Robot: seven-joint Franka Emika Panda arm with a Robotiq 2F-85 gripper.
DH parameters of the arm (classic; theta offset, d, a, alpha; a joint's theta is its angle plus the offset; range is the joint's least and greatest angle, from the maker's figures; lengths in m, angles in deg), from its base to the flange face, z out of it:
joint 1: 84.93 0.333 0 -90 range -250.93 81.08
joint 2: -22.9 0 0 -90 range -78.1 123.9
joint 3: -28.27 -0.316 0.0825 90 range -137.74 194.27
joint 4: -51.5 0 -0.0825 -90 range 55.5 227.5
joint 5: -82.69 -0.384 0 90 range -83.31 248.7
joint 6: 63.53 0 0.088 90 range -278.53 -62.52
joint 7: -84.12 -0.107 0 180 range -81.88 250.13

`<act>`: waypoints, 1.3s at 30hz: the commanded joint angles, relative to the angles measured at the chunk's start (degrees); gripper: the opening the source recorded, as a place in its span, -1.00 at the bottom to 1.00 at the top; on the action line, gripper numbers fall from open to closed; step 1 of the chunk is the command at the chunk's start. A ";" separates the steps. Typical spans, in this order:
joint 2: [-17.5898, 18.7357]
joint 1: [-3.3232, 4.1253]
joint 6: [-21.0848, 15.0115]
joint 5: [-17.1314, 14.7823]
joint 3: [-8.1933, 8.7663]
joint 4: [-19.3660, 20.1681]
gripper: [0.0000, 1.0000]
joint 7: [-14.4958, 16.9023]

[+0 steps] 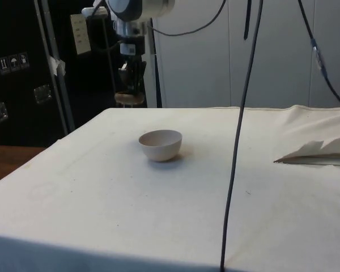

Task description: Pour the coffee beans from the cup into the bowl.

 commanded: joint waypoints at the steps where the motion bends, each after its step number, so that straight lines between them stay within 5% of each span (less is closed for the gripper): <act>1: -0.46 0.00 0.00 0.17 0.00 0.40 -0.95 -0.06; 2: -1.38 0.63 -1.09 1.03 0.57 1.72 -0.95 -0.86; 10: -5.50 0.92 -1.60 2.64 0.52 6.13 -0.95 -1.83; 11: -4.58 0.34 -0.46 1.78 0.00 4.93 -0.95 -1.09; 12: -5.50 0.92 -1.60 2.64 0.52 6.13 -0.95 -1.83; 16: -7.51 1.09 -2.01 3.21 0.57 8.37 -0.95 -2.12; 19: -8.37 0.57 -1.20 2.98 0.00 9.00 -0.95 -1.72; 20: -9.17 1.15 -2.18 3.84 0.52 10.03 -0.95 -2.58; 28: -12.78 1.26 -2.64 5.21 0.46 13.64 -0.95 -3.44; 29: -12.09 0.74 -1.60 4.30 0.00 12.72 -0.95 -2.58; 30: -13.18 1.26 -2.69 5.33 0.46 14.04 -0.95 -3.50; 38: -16.79 1.32 -3.15 6.70 0.40 17.59 -0.95 -4.41; 39: -16.21 0.92 -2.18 5.73 0.00 16.84 -0.95 -3.50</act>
